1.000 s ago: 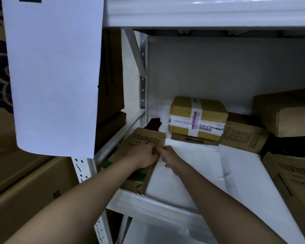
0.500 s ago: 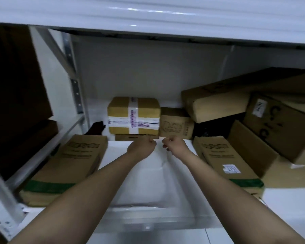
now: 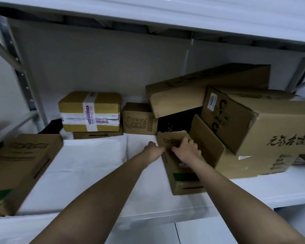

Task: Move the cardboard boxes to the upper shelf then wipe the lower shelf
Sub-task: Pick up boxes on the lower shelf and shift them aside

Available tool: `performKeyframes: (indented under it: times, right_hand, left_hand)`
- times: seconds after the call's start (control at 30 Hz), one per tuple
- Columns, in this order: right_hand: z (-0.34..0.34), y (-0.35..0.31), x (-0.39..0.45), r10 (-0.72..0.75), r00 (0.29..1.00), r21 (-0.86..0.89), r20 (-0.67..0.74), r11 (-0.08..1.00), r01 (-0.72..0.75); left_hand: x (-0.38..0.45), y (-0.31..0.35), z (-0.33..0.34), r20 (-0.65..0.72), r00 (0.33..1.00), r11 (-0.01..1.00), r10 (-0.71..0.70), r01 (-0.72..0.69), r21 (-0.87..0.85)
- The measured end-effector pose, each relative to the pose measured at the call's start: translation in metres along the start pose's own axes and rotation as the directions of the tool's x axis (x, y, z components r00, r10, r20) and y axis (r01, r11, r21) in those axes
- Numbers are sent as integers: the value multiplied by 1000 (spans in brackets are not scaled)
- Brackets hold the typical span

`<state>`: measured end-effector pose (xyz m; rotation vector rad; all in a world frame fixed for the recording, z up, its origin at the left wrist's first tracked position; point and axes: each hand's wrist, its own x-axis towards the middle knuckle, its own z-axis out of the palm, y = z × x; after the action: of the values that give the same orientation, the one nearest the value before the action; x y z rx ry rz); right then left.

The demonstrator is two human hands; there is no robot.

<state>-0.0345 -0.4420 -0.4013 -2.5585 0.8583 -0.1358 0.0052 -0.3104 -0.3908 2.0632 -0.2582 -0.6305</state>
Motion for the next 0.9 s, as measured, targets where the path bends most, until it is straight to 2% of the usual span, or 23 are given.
performKeyframes:
  times: [0.13, 0.3, 0.47, 0.53, 0.67, 0.9]
  right_hand:
    - [-3, 17, 8, 32, 999, -63, 24, 998, -30]
    - [-4, 13, 14, 75, 996, -59, 43, 996, -73]
    - [-5, 10, 18, 130, 991, -33, 39, 991, -129]
    - [-6, 10, 19, 152, 987, -29, 50, 988, -151]
    - [-9, 9, 22, 211, 971, -5, 114, 977, -212]
    - [-18, 8, 16, 195, 970, 78, 146, 975, -208]
  left_hand:
    - [-1, 5, 23, 18, 998, 994, -63, 64, -85]
    - [-2, 1, 38, 137, 984, 959, -114, 145, -242]
    - [0, 6, 38, 279, 936, 830, -214, 325, -454]
    - [-3, 11, 37, 279, 927, 779, -252, 365, -509]
    - [-4, 13, 33, 198, 923, 774, -329, 384, -503]
    - [-2, 6, 16, 212, 897, 805, -388, 442, -395]
